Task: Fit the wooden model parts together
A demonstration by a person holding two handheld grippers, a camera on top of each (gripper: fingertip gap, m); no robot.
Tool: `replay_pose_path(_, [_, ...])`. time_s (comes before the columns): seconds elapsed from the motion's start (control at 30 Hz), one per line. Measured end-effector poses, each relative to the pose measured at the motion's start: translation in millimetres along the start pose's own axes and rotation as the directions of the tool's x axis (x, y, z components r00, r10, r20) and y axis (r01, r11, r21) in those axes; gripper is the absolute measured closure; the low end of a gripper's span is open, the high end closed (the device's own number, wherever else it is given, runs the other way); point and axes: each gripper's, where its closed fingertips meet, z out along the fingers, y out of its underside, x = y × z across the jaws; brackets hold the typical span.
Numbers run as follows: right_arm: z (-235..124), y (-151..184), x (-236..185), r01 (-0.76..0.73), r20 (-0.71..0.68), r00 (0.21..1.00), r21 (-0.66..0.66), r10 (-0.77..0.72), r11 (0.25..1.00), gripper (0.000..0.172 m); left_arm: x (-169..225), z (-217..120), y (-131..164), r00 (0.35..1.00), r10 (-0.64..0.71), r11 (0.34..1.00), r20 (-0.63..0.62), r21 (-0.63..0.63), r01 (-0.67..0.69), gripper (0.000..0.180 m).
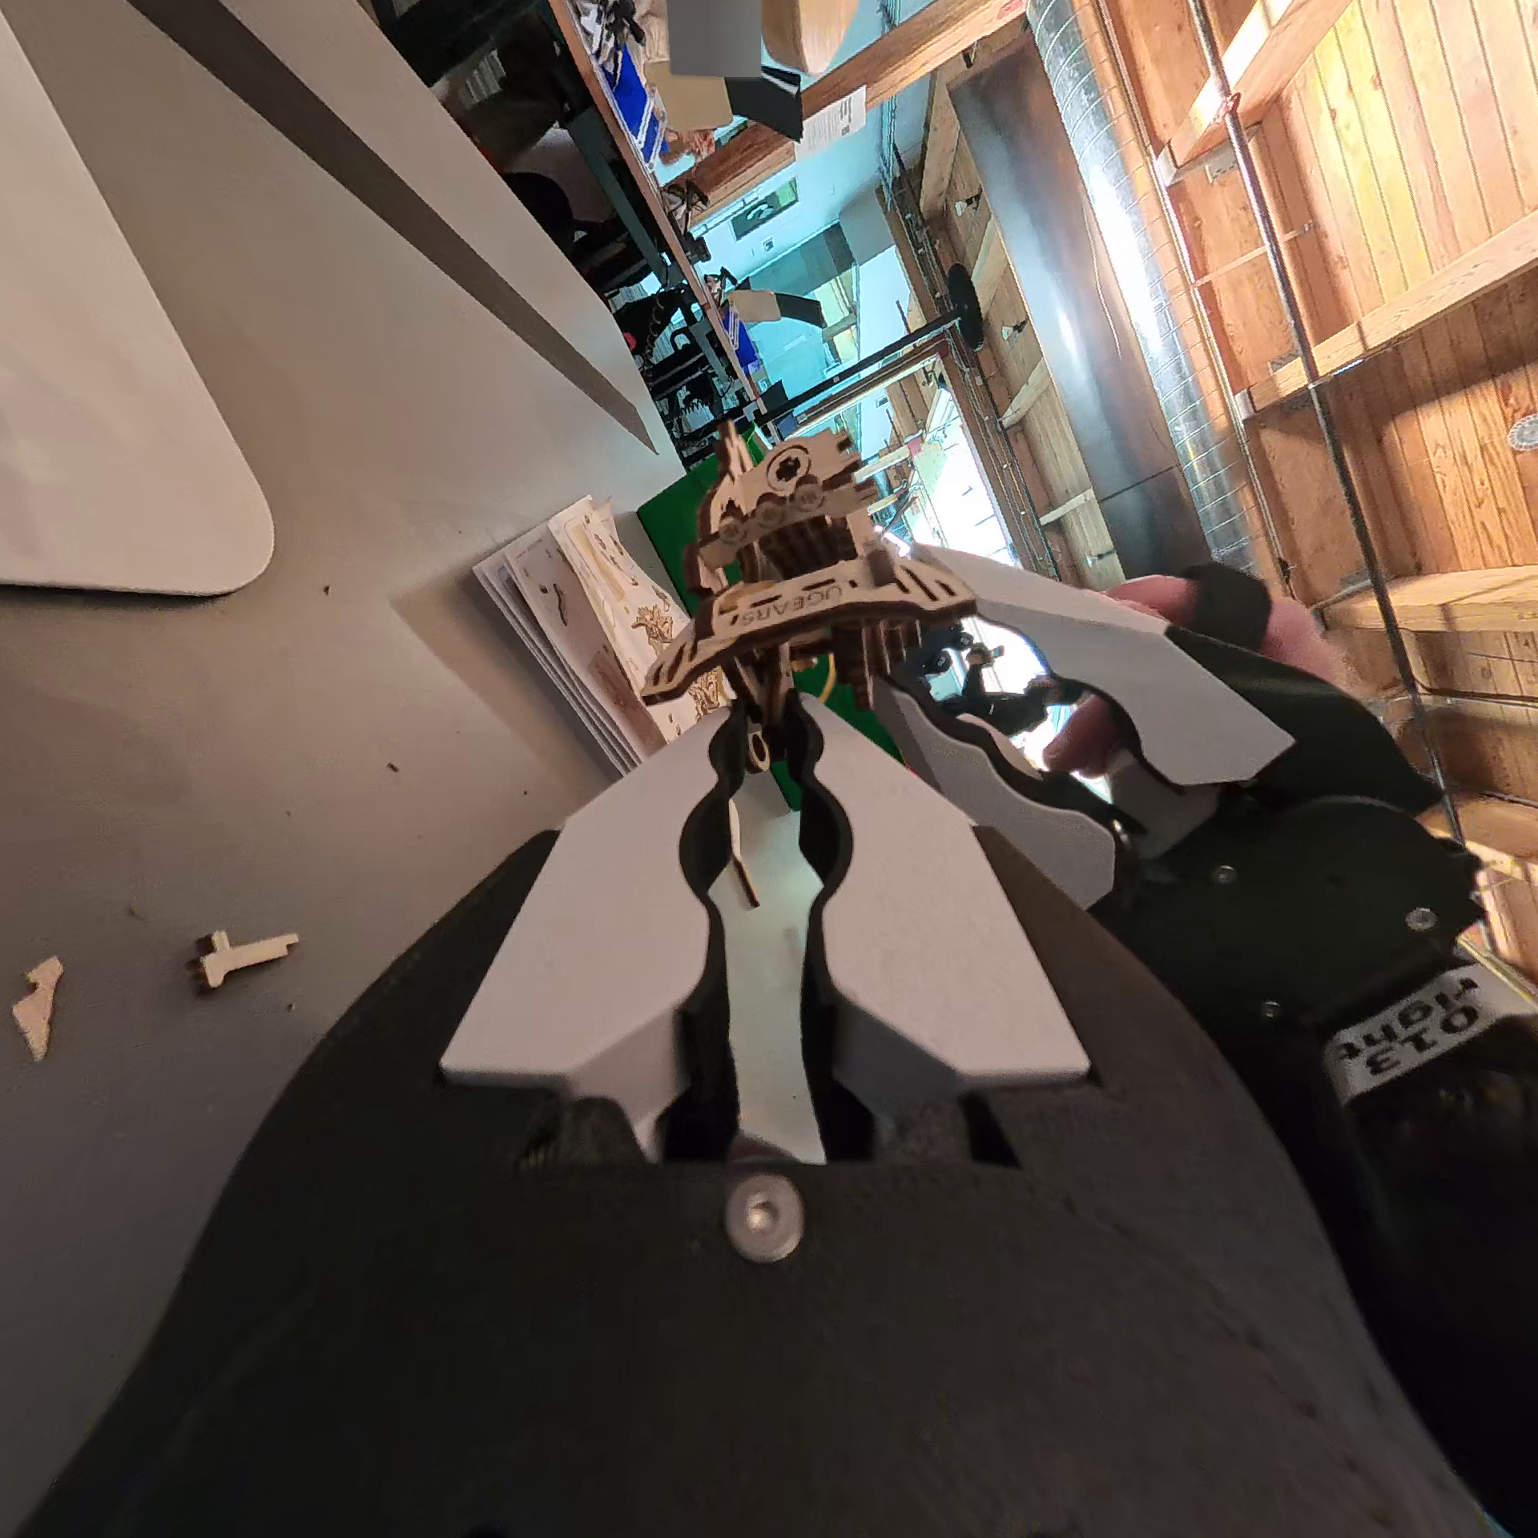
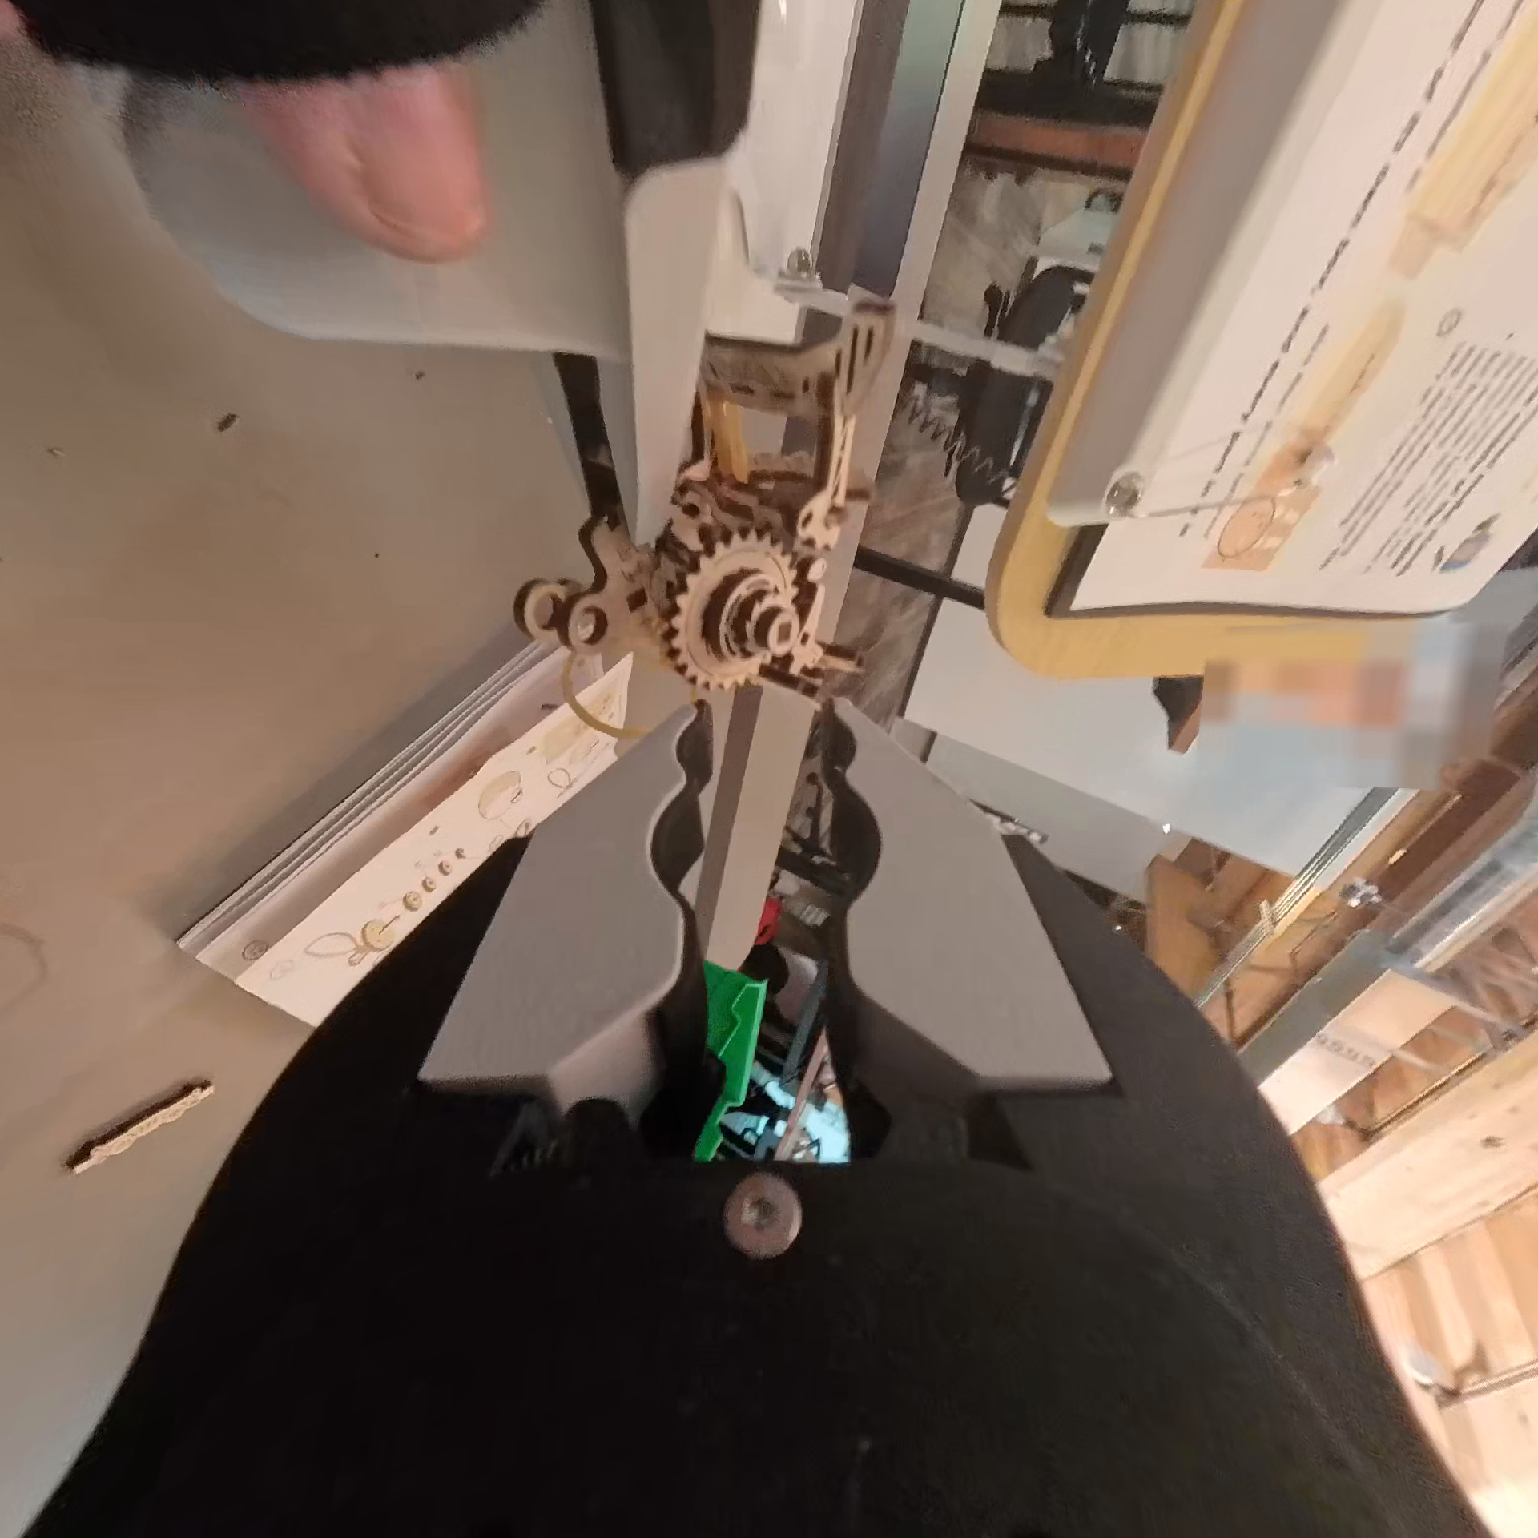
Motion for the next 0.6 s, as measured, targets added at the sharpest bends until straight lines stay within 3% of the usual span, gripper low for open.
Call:
replay_pose_path(0.17, [-8, 3, 3, -0.061, 0.007, 0.998, 0.029, 0.061, 0.998, 0.148, -1, 1, 2, 1.000, -0.008, 1.000, -0.002, -0.005, 0.008, 0.174])
replay_pose_path(0.33, [-27, -23, -1, -0.080, 0.040, 0.996, 0.174, 0.074, 0.982, 0.150, 2, 2, 5, 1.000, 0.007, 1.000, -0.005, -0.013, -0.007, 0.174])
replay_pose_path(0.6, [-14, -19, -3, -0.130, 0.057, 0.991, 0.148, 0.123, 0.980, 0.162, 4, 4, 7, 0.999, 0.035, 0.999, -0.005, -0.023, -0.035, 0.174])
